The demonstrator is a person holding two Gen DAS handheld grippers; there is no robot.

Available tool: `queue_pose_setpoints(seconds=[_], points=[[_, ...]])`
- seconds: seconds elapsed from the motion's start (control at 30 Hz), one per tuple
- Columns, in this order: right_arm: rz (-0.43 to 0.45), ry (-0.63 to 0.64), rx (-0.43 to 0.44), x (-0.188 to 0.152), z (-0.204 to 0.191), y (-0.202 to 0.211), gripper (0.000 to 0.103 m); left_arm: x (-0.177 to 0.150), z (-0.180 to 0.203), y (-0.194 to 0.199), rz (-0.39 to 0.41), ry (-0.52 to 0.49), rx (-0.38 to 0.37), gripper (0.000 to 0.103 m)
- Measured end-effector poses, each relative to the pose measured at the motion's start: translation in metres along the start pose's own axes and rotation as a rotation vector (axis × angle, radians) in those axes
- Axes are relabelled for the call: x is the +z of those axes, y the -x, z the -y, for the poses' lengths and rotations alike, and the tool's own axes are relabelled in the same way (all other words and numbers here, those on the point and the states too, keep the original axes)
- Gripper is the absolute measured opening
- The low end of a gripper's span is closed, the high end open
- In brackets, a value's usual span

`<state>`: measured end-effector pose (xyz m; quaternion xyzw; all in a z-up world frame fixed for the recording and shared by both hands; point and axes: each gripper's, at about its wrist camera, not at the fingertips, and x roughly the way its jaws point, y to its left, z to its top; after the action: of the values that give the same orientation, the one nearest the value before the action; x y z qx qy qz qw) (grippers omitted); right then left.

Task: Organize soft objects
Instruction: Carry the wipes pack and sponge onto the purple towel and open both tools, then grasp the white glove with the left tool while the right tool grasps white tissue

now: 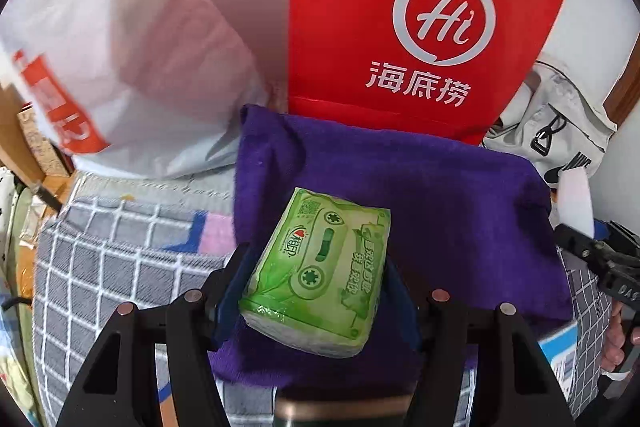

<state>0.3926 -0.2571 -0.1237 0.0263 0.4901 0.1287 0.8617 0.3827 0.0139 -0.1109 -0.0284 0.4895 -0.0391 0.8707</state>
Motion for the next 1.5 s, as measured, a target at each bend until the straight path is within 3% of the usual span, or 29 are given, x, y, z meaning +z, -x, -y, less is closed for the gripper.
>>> queue_pose_setpoints(seconds=[0.43,0.63,0.73,0.8,0.87,0.97,1.2,1.33,1.5], points=[[-0.149,0.054,0.008,0.013,0.008,-0.064,0.069,0.023,-0.001,-0.047,-0.075,0.047,-0.011,0.061],[-0.169,0.035,0.013,0.014,0.015,-0.076,0.07,0.023,0.004,-0.055,-0.09,0.056,-0.029,0.061],[-0.178,0.04,0.025,0.015,0.015,-0.077,0.075,0.025,0.003,-0.058,-0.108,0.063,-0.023,0.064],[-0.181,0.051,0.027,0.016,0.011,-0.078,0.08,0.027,0.002,-0.057,-0.108,0.077,-0.051,0.075],[-0.167,0.069,0.016,0.015,0.004,-0.077,0.089,0.025,0.002,-0.052,-0.092,0.084,-0.076,0.078],[-0.131,0.087,-0.039,0.012,-0.001,-0.065,0.094,0.023,0.009,-0.041,-0.075,0.059,-0.046,0.078],[-0.062,0.029,-0.036,0.003,-0.002,-0.02,0.094,0.007,0.016,-0.002,-0.022,0.053,-0.021,0.078],[0.008,-0.006,0.011,-0.012,-0.008,0.018,0.094,-0.01,0.009,0.024,0.041,0.021,0.014,0.078],[0.049,-0.028,0.068,-0.04,-0.021,0.058,0.093,-0.032,-0.009,0.066,0.064,0.042,-0.027,0.078]])
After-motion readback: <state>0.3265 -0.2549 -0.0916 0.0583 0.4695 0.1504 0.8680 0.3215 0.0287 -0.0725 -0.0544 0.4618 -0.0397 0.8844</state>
